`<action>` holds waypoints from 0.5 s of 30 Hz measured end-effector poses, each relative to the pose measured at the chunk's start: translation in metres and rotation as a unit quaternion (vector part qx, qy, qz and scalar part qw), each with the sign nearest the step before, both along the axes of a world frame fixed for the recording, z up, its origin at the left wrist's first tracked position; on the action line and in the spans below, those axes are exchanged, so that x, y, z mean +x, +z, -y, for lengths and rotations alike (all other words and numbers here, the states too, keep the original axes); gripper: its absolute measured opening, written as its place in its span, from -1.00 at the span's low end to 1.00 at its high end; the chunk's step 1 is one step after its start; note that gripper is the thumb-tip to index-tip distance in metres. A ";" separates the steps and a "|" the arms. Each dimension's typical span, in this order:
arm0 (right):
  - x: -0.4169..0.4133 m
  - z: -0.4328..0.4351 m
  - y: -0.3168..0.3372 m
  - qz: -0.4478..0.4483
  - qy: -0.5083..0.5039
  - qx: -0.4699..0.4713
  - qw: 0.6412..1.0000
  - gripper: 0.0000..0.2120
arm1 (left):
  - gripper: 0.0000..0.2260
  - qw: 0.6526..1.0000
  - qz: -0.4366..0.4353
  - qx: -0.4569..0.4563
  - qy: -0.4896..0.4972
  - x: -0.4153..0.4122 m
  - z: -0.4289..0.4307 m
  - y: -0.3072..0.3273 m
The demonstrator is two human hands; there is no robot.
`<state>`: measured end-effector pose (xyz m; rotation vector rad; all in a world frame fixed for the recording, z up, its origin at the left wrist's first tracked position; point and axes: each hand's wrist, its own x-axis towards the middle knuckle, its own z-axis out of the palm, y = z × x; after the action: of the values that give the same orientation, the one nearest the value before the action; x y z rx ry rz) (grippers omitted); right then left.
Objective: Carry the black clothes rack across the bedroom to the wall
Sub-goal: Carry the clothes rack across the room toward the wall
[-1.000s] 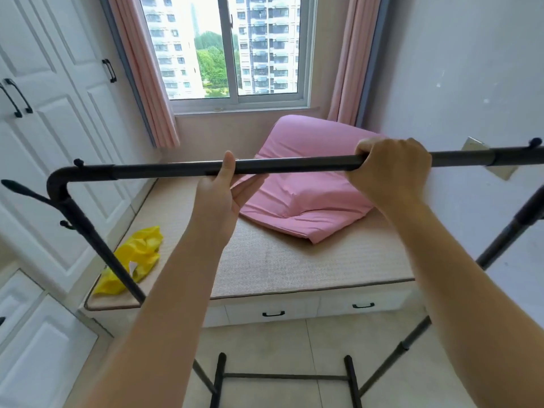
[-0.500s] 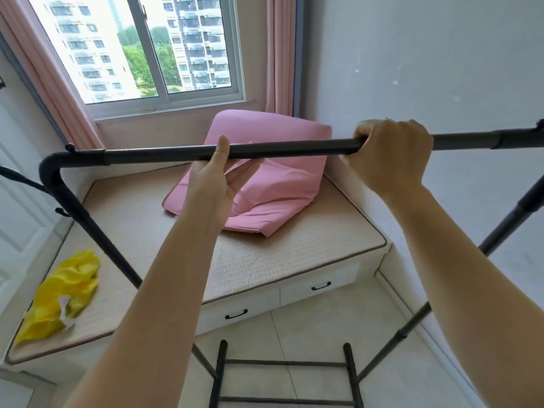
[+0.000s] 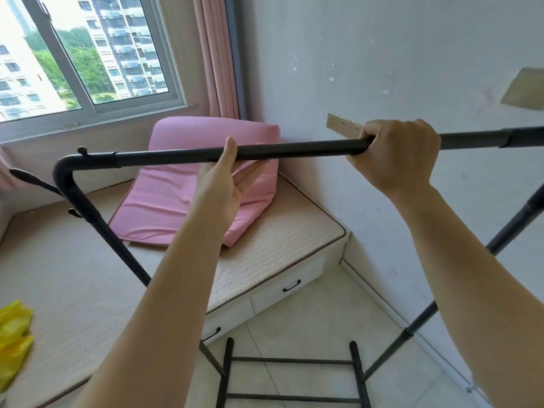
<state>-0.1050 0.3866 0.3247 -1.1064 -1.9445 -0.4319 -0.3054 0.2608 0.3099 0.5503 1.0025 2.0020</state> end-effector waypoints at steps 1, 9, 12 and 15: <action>0.003 -0.004 0.000 0.001 -0.005 -0.002 1.000 -0.71 | -0.80 1.000 0.002 -0.003 -0.009 0.001 -0.006 0.000; 0.034 -0.034 -0.002 0.002 -0.074 -0.002 0.997 -0.78 | -0.80 0.996 0.018 -0.013 -0.083 0.015 -0.064 0.005; 0.040 -0.041 -0.001 -0.001 -0.087 0.001 0.996 -0.75 | -0.78 0.993 0.013 -0.014 -0.112 0.015 -0.081 0.004; 0.044 -0.047 -0.002 -0.002 -0.105 -0.001 0.994 -0.76 | -0.78 0.990 0.009 -0.015 -0.140 0.014 -0.098 0.003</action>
<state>-0.0612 0.4334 0.3227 -1.3179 -1.8332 -0.5402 -0.2910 0.3589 0.3132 0.6199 0.8908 1.7374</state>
